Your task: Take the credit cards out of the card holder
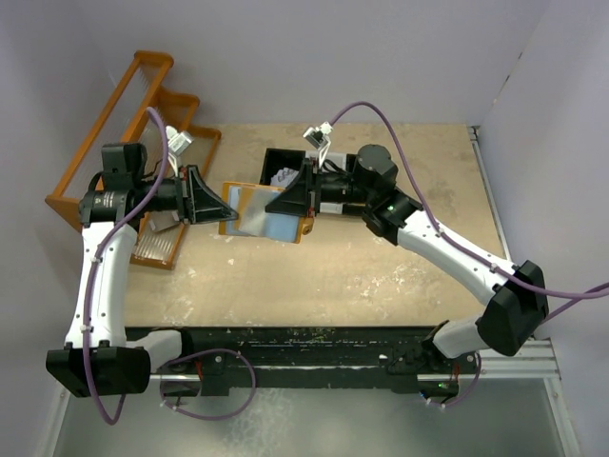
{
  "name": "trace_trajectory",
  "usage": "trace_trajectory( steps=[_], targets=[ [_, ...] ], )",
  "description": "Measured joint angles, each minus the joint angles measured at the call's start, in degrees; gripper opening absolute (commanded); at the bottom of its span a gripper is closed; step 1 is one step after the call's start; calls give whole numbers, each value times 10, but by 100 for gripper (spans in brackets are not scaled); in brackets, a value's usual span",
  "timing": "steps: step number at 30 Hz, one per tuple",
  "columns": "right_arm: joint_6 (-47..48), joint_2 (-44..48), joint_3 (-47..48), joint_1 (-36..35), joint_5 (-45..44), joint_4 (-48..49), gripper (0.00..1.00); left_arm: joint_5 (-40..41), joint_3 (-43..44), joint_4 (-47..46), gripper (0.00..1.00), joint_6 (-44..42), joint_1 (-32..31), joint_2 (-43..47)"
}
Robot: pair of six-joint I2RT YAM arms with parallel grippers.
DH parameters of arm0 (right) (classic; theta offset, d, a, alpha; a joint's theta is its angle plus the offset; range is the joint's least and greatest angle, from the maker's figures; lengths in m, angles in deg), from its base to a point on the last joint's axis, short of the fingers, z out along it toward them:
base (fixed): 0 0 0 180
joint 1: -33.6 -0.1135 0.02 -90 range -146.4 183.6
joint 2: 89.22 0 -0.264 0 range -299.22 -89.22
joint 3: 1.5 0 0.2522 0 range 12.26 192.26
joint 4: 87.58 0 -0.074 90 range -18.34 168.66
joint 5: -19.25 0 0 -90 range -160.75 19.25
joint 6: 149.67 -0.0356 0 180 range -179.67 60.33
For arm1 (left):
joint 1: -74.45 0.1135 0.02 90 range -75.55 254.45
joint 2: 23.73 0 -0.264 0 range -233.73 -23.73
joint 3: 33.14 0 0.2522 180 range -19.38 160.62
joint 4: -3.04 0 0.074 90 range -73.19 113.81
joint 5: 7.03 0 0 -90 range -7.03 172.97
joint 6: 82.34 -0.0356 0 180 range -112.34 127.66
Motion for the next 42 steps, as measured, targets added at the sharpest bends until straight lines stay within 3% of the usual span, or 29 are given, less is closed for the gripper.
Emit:
trace_trajectory(
  steps=[1, 7, 10, 14, 19, 25, 30, 36, 42],
  targets=[
    [0, 0, 0, 0, 2, 1, 4, 1, -1, -2, 14, 2, 0, 0],
    [-15, 0, 0, 2, 32, 25, 61, -4, -5, -8, 0, 13, 0, 0],
    [-13, 2, 1, 7, 45, 24, 77, -9, -5, -11, 0, 19, 0, -1],
    [2, 17, 2, 30, 41, -11, 90, -10, -5, -14, 0, 21, 0, -1],
    [59, 70, 21, 63, -60, -114, 94, -7, -5, -16, 0, 21, 0, -1],
    [120, 144, 59, 70, -176, -203, 82, 17, -5, -10, 0, 14, 0, -1],
    [121, 173, 88, 65, -200, -195, 76, 91, -2, 3, 0, -6, 0, -3],
    [114, 103, 122, -43, -211, -166, 72, 184, 0, 18, 0, -31, 0, -10],
    [99, 6, 107, -82, -208, -164, 67, 190, 8, 25, 0, -36, 0, -10]
  ],
)
